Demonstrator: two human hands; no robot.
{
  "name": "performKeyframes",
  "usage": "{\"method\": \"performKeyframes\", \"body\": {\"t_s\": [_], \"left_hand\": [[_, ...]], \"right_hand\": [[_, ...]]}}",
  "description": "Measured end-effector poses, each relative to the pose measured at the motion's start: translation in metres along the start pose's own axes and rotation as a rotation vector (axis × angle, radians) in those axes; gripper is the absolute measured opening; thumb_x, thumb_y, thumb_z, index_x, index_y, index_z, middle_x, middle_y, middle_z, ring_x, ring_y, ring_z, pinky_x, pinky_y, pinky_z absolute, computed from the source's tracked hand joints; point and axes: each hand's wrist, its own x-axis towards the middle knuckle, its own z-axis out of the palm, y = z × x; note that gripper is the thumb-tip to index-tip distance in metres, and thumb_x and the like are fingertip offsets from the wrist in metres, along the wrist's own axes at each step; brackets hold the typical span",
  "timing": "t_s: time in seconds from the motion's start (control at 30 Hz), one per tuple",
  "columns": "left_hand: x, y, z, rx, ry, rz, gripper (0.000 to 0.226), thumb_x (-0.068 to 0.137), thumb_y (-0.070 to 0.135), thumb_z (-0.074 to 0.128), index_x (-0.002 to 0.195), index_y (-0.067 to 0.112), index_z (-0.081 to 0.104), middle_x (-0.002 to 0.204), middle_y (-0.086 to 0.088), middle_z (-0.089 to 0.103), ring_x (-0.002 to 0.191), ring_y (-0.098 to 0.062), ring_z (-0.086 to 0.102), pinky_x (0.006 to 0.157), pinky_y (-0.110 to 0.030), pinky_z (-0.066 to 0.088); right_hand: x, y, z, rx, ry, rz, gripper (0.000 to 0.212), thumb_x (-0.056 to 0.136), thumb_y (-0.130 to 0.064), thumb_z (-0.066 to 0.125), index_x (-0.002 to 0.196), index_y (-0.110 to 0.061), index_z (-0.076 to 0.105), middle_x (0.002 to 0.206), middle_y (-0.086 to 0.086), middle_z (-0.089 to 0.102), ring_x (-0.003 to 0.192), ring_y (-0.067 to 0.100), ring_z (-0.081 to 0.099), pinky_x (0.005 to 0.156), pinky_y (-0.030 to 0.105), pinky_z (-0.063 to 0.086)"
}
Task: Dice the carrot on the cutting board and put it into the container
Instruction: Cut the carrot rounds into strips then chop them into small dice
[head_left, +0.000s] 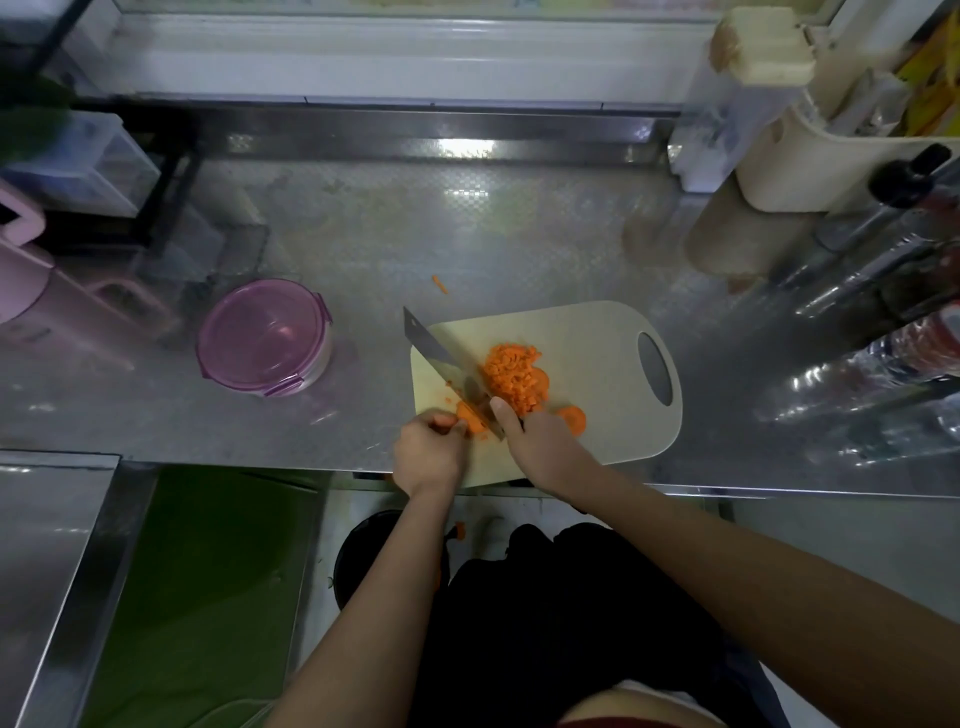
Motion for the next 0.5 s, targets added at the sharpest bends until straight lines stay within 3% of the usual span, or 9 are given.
{"method": "performKeyframes", "body": {"t_s": [0.17, 0.27, 0.4, 0.5], "left_hand": [[-0.001, 0.002, -0.003, 0.008, -0.011, -0.013, 0.007, 0.081, 0.030, 0.067, 0.083, 0.024, 0.070, 0.093, 0.004, 0.070, 0.092, -0.020, 0.063, 0.071, -0.025, 0.044], [-0.001, 0.003, -0.004, 0.030, -0.011, -0.015, 0.008, 0.081, 0.031, 0.067, 0.085, 0.025, 0.069, 0.094, 0.004, 0.069, 0.094, -0.021, 0.062, 0.072, -0.025, 0.043], [0.000, 0.003, -0.003, 0.038, -0.001, -0.008, 0.008, 0.081, 0.031, 0.066, 0.088, 0.028, 0.066, 0.096, 0.004, 0.068, 0.096, -0.022, 0.062, 0.074, -0.027, 0.044], [0.001, 0.003, -0.004, 0.050, -0.018, -0.014, 0.010, 0.080, 0.033, 0.066, 0.088, 0.028, 0.069, 0.096, 0.005, 0.069, 0.094, -0.022, 0.062, 0.075, -0.029, 0.048]], "right_hand": [[-0.004, 0.007, -0.002, -0.083, -0.079, -0.033, 0.058, 0.099, -0.049, 0.026, 0.055, -0.014, 0.041, 0.055, 0.003, 0.045, 0.054, 0.010, 0.043, 0.066, 0.029, 0.033], [-0.005, 0.013, 0.001, -0.049, -0.047, -0.046, 0.060, 0.098, -0.049, 0.029, 0.055, -0.011, 0.043, 0.056, 0.005, 0.047, 0.055, 0.015, 0.046, 0.062, 0.030, 0.034], [-0.009, 0.009, 0.000, -0.052, -0.028, -0.051, 0.063, 0.098, -0.047, 0.031, 0.069, 0.002, 0.056, 0.064, 0.014, 0.054, 0.064, 0.025, 0.052, 0.064, 0.035, 0.041], [-0.009, 0.008, 0.003, -0.090, -0.022, -0.044, 0.057, 0.098, -0.047, 0.032, 0.057, -0.009, 0.042, 0.054, 0.006, 0.043, 0.054, 0.021, 0.044, 0.057, 0.032, 0.037]]}}
